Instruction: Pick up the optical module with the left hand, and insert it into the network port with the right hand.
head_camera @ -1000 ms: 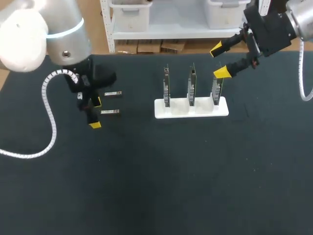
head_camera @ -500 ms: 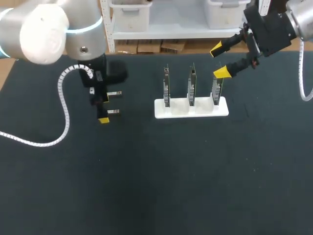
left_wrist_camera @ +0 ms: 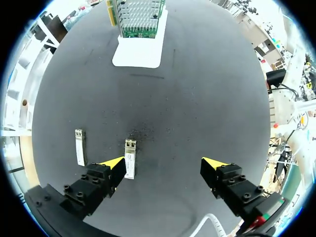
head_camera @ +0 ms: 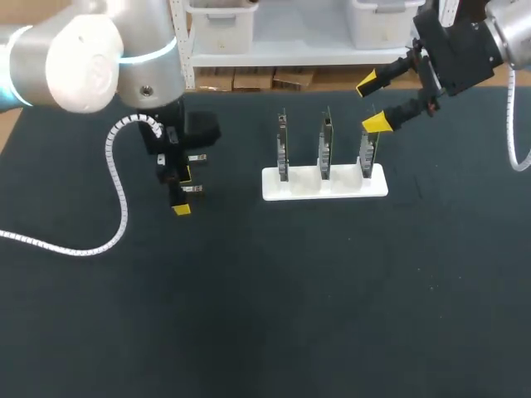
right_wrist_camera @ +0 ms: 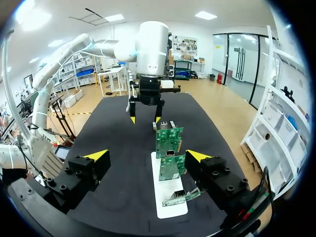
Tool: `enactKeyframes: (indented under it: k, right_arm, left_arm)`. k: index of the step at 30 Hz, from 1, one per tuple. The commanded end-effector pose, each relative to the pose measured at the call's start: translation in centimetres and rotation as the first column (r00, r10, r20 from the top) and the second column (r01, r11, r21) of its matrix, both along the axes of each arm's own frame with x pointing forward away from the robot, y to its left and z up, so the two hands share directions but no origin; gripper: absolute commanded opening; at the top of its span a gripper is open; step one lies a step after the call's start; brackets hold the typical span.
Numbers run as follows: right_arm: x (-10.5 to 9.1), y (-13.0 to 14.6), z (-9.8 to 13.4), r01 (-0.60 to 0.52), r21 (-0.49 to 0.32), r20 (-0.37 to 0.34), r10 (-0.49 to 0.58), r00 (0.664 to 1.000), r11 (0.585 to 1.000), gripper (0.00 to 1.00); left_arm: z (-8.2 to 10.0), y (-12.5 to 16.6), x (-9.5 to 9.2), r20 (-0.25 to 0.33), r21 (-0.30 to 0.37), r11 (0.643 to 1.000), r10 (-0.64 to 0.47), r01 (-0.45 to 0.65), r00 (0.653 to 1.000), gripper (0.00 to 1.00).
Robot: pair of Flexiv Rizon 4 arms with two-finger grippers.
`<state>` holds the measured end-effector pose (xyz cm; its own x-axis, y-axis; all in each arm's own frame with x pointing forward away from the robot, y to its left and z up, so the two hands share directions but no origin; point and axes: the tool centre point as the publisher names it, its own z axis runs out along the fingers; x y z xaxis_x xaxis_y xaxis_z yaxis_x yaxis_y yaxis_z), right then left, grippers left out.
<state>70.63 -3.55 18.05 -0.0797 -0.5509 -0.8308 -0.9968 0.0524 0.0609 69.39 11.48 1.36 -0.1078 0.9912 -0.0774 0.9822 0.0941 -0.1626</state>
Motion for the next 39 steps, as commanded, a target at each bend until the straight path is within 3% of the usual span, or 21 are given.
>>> enactKeyframes:
  k: [1, 5, 18, 23, 39]
  right_arm:
    - [-0.2, 0.0, 0.0, 0.003, -0.001, 0.002, -0.003, 1.0, 1.0, 1.0]
    - [-0.2, 0.0, 0.0, 0.003, -0.001, 0.002, -0.003, 1.0, 1.0, 1.0]
    - [-0.2, 0.0, 0.0, 0.003, -0.001, 0.002, -0.003, 1.0, 1.0, 1.0]
    - [-0.2, 0.0, 0.0, 0.003, -0.001, 0.002, -0.003, 1.0, 1.0, 1.0]
    - [-0.2, 0.0, 0.0, 0.003, -0.001, 0.002, -0.003, 1.0, 1.0, 1.0]
  left_arm:
    - [-0.1, 0.1, 0.1, -0.002, 0.017, 1.0, -0.015, 0.015, 1.0, 1.0]
    - [0.1, 0.6, 0.2, -0.014, 0.075, 0.997, -0.001, 0.002, 1.0, 1.0]
    - [-0.2, 1.6, 1.1, -0.026, 0.084, 0.996, 0.026, -0.023, 0.999, 1.0]
    - [1.0, 1.4, 1.6, -0.026, -0.021, 0.999, 0.025, -0.026, 0.999, 1.0]
    - [1.0, 1.4, 1.6, -0.026, -0.021, 0.999, 0.025, -0.026, 0.999, 1.0]
